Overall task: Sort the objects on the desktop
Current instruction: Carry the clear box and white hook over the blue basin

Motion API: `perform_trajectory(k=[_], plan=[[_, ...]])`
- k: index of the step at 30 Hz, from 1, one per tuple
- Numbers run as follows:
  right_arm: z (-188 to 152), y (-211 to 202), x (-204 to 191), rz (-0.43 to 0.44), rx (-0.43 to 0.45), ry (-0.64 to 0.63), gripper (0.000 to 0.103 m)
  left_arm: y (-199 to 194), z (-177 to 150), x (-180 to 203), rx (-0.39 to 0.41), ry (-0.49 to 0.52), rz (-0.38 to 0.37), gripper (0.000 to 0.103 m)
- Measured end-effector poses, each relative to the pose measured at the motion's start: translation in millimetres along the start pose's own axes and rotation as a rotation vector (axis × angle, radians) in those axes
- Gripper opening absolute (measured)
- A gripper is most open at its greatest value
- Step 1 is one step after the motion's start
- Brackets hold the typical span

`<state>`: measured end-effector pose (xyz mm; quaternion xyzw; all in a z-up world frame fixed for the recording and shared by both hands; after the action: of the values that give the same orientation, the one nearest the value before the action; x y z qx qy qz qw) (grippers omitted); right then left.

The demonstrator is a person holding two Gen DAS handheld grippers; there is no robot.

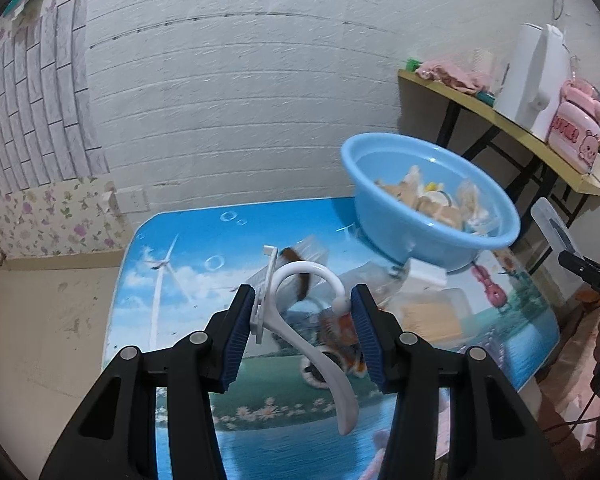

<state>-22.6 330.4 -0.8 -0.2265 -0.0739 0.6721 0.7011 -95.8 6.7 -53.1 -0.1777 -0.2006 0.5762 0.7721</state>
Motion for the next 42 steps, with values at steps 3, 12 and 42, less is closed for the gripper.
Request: perform_trajectory(k=[3,12,42], plan=[[6,-5,-9,0.034,0.029,-0.008,0.059,2,5,11,0.002,0.008,-0.023,0.048],[18,14,-33,0.117,0.042,-0.03,0.059,18,26,46,0.012,0.047,-0.078,0.048],[62,123,-65,0.212,0.03,-0.036,0.06,118,79,145,0.012,0.157,-0.262,0.077]])
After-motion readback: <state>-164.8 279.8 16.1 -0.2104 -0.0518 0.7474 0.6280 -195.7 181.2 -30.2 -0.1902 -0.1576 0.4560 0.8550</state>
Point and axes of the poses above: each gripper's, at about its wrist camera, not at the fingertips, and y roughly the way its jaws point, x to its right, z to its top, the point moved 8 cm from there along y, roughly the way its jaws point, and after that the axes turned 13 degrees about x, right-handed, at the moved point
